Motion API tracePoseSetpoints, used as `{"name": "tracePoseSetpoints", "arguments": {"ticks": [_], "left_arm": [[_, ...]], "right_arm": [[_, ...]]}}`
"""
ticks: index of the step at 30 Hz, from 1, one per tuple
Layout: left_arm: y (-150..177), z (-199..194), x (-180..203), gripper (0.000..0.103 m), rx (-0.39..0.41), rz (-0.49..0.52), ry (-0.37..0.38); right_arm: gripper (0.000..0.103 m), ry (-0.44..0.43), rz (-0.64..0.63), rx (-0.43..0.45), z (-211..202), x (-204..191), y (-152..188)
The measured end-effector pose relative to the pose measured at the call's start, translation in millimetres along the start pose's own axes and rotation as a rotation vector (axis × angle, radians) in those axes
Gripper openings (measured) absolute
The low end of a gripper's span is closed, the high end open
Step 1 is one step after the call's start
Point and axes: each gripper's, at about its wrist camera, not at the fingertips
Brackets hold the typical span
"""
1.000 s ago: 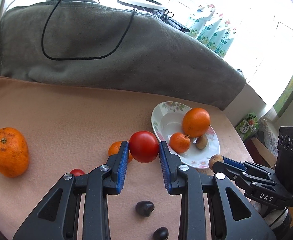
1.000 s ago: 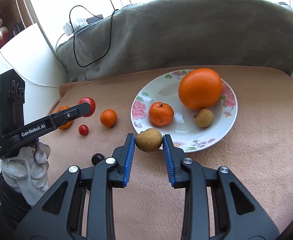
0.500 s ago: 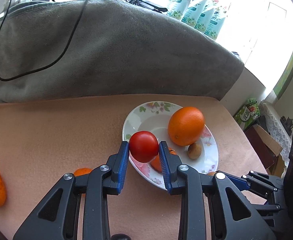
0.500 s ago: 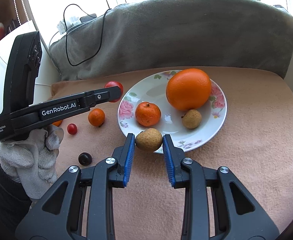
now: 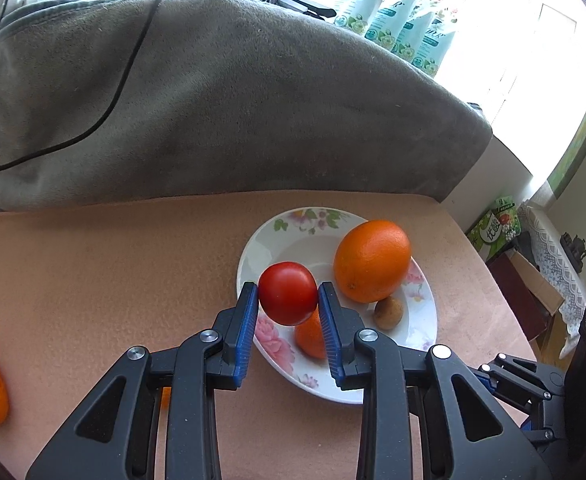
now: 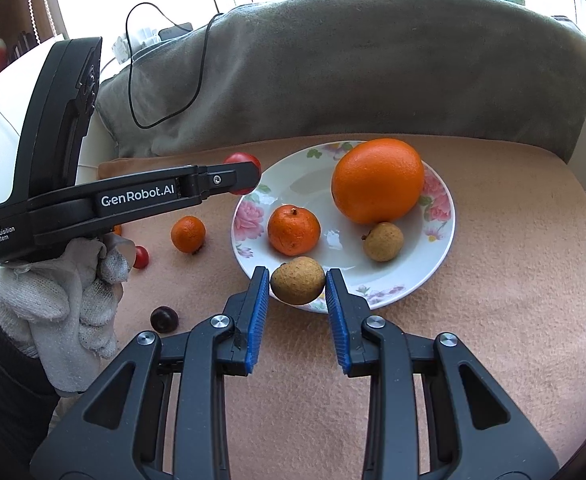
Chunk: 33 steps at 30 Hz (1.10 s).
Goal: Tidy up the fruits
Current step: 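Open the left gripper over the plate dropping the tomato while the right gripper releases the kiwi, then withdraw both grippers from the plate toward the large orange on the table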
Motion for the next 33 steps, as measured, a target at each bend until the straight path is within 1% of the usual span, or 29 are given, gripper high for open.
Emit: {"name": "tracePoseSetpoints", "arguments": {"ticks": [2,3,4,5,6,7,8,9,11,13,15,18,20,21,27,33], "left_arm": [[-1,1,1,0.029,-0.003,0.0,0.001],[-1,0,1,0.031,-0.003,0.001,-0.001],[-1,0,1,0.034,0.0,0.002,0.0],[-1,-1,2,0.042,0.003,0.0,0.002],[-2,-2,2,0.048,0.006,-0.003,0.003],[-2,-3,2,0.05,0.011,-0.003,0.003],[-3,-4,2,0.054,0.014,-0.002,0.002],[-4,-5,3,0.06,0.016,-0.001,-0.001],[-4,-7,3,0.067,0.023,-0.003,-0.003],[-5,-9,2,0.067,0.028,-0.007,-0.004],[-5,-10,1,0.072,0.03,-0.012,-0.013],[-5,-11,1,0.073,0.028,-0.011,-0.026],[-5,-12,1,0.079,0.023,-0.006,-0.038],[-4,-13,2,0.08,0.027,-0.004,-0.046],[-3,-22,0,0.08,0.049,-0.003,-0.077],[1,-37,1,0.08,0.084,0.029,-0.13]], "right_arm": [[0.031,0.0,-0.004,0.003,-1,-1,0],[0.039,0.003,-0.006,0.005,-2,-1,0],[0.054,0.006,-0.008,0.008,-2,-1,-1],[0.061,0.009,-0.01,0.015,-4,-2,0],[0.064,0.011,-0.011,0.025,-6,-2,0],[0.064,0.011,-0.012,0.03,-7,-2,-1],[0.064,0.009,-0.012,0.03,-8,-2,-1],[0.064,0.006,-0.01,0.031,-9,-2,-1],[0.065,0.002,-0.009,0.031,-10,-2,-1],[0.078,0.003,-0.006,0.037,-11,-2,0],[0.086,0.006,0.004,0.049,-13,-1,0],[0.087,0.0,0.017,0.052,-14,0,0],[0.087,0.006,0.017,0.048,-14,-1,-1],[0.087,0.008,0.014,0.045,-14,-2,-2],[0.087,0.014,0.003,0.039,-15,-7,-2],[0.087,0.014,0.018,0.04,-13,-9,-3]]}}
Point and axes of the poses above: each gripper's, at about its wrist camera, not at the fingertips, and z roughly the way its jaws point, x to its right, y to its underside, and after that the axes turned 1 degree about -y, right-handed
